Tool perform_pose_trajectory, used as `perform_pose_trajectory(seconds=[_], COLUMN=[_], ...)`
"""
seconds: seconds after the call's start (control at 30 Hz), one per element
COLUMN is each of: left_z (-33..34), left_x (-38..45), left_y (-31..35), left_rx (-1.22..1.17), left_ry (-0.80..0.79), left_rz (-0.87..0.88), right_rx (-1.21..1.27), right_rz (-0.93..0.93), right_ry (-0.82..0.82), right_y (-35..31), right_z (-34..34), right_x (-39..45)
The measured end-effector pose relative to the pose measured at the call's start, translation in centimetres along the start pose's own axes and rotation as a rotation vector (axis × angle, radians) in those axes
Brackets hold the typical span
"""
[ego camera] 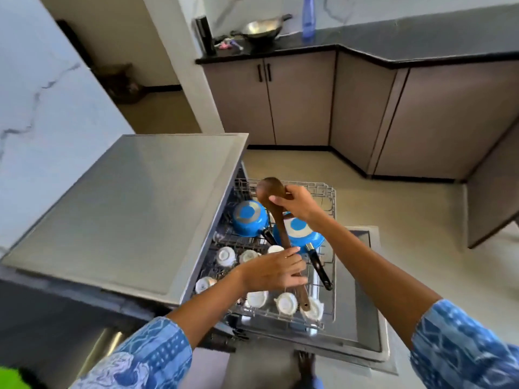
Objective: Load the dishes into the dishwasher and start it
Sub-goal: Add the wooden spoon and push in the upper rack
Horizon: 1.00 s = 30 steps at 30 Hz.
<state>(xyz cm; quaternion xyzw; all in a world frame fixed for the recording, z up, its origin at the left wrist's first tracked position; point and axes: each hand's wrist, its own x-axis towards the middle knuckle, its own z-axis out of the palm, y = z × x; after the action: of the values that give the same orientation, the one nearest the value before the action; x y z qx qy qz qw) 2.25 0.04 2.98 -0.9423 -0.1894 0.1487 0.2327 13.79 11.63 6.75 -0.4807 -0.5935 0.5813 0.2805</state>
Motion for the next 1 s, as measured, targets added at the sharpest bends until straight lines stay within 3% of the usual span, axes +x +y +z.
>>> perform_pose_trajectory(seconds=[0.13,0.27,0.37,0.43,0.5,0.67,0.8,1.0], left_z=[6.0,11.0,15.0,18.0,21.3,28.1,31.8,32.8], left_x=[1.8,2.9,4.0,4.9,5.9,7.7,7.6,7.0], left_y=[-2.8,-4.0,-4.7,-5.2,-5.5,-7.3,-7.9,-7.8], left_rx=[-0.104,-0.287,-0.509,-0.63,-0.696,-0.695,-0.66,-0.619], left_ry=[0.146,0.281,0.143,0.018,-0.109,-0.245,-0.177,-0.001], left_rz=[-0.08,-0.576,-1.013,-1.156,-1.191,-1.308,-1.386,-1.336], right_rx=[-0.092,-0.232,-0.116,-0.06,-0.025,-0.017,-0.103,-0.253], right_rz=[0.004,-0.091,-0.158,-0.194,-0.239,-0.372,-0.406,-0.387], right_ry=[0.199,0.456,0.562,0.624,0.683,0.712,0.643,0.559], right_y=[0.3,1.7,2.9,4.1,5.3,9.3,12.9,15.8], right_z=[-2.7,-5.8,-7.2,-7.6,-7.7,-6.9,-5.9,-5.4], right_x=[4.6,8.4,10.1,11.4,12.4,15.6,18.4,21.2])
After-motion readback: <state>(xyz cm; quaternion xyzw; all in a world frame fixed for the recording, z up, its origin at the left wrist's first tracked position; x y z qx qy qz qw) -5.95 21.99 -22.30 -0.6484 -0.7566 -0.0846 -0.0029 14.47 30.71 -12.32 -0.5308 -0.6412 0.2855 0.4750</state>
